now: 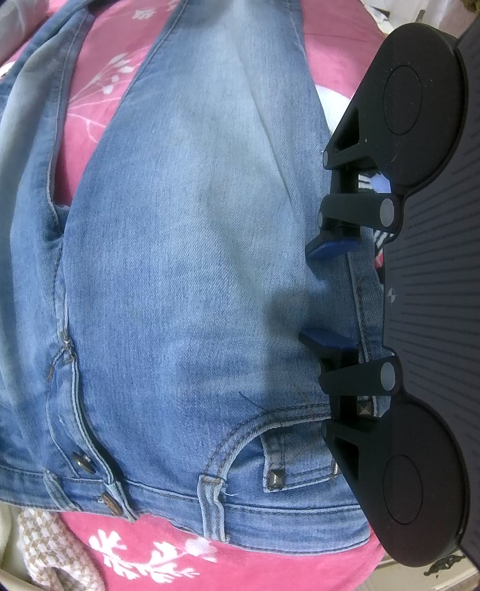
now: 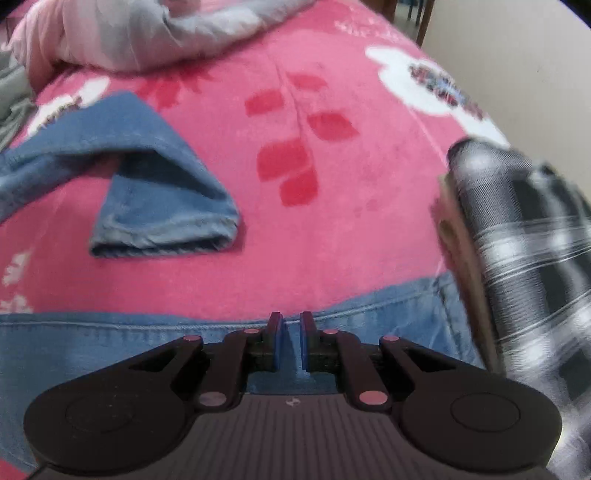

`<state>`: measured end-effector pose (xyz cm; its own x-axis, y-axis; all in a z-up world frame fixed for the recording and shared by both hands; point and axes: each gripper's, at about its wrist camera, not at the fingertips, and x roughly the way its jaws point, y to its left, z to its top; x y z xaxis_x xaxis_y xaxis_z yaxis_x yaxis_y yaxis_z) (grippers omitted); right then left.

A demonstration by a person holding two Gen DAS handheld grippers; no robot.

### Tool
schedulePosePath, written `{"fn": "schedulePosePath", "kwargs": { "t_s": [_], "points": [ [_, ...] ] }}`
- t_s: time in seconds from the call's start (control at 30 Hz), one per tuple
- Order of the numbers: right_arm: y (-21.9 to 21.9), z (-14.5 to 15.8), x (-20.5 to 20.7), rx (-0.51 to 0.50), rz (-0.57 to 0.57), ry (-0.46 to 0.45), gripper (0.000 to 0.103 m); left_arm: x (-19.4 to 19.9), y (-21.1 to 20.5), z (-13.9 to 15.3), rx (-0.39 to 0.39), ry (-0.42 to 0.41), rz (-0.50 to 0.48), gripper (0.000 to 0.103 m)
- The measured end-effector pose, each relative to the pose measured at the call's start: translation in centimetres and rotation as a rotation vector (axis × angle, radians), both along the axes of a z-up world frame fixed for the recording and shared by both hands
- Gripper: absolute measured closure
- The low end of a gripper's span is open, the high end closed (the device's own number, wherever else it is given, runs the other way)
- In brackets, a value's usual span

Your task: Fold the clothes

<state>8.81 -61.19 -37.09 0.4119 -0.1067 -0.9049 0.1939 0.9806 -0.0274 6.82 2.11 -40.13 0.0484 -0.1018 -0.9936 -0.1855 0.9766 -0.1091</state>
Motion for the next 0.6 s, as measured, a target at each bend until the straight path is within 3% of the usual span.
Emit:
{"fn": "schedulePosePath", "kwargs": {
  "t_s": [0.07,0.17,0.23,0.37,0.47,0.6],
  "points": [
    [-0.2,0.2,0.3,-0.022,-0.017,-0.032,0.095,0.0,0.0,0.0,0.0,0.001,-0.005,0.062],
    [-1.9,2.0,0.1,-0.023,-0.141,-0.088,0.094,0.0,0.0,0.1,0.0,0.002,-0.011,0.062],
    [-2.7,2.9,-1.3,-0.016,-0.173,-0.073,0.094,-0.1,0.1,0.1,-0.002,-0.002,-0.014,0.062],
    [-2.5,3.6,-5.0,0.029,-0.124,-0.001,0.094,-0.5,0.4,0.1,-0.011,-0.018,-0.016,0.061],
    [-2.5,1.6,-6.6,-0.042,-0.148,0.096,0.094,-0.8,0.6,0.1,-0.022,-0.031,-0.021,0.061],
    [-1.8,2.0,-6.5,-0.172,-0.227,0.099,0.093,-1.4,1.5,0.0,-0.047,-0.052,-0.028,0.061]
  ]
}}
